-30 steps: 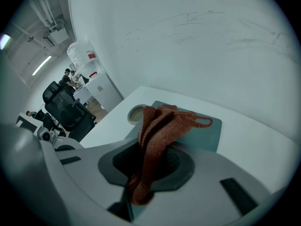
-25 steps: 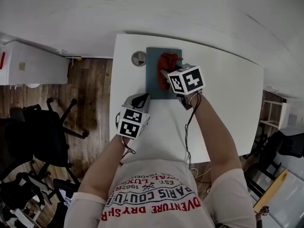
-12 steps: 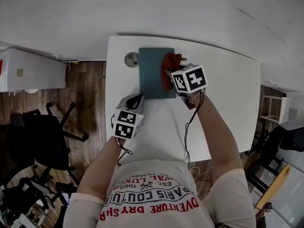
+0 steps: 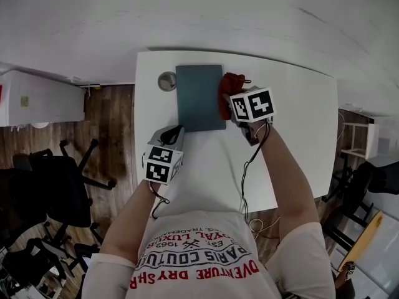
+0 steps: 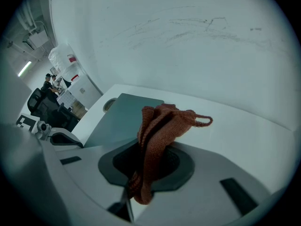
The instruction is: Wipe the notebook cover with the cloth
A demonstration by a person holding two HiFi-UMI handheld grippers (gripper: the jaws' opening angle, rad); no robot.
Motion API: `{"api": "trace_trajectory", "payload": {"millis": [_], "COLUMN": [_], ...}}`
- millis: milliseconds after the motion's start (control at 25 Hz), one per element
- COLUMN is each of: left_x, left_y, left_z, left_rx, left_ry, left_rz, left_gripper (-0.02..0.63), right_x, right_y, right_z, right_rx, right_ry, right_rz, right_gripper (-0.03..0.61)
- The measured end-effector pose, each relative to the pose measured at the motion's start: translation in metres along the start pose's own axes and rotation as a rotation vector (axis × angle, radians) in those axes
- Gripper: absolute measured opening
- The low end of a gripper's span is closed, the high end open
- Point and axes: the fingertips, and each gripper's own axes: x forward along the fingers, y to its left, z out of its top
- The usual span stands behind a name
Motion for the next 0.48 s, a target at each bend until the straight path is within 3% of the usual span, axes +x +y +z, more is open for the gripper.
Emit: {"api": "trace_trajectory", "payload": {"millis": [240, 480], "left_x": [0.000, 0.001], "left_y": [0.000, -0.002], "left_z": [0.001, 0.000], "left_rx": [0.011, 0.034], "left_ry": [-0.005, -0.007], "left_rz": [0.008, 0.013], "left_gripper": [0.009, 0.009], "right_x": [-0.012, -0.025], "right_y": [-0.011, 0.036], "right_z": [-0.005, 0.006], "right_rx": [-0.106, -0.112], "right_ry": [0.037, -0.052], "right_rz": [-0.102, -0.011], "right_gripper": [0.071, 0.069]}}
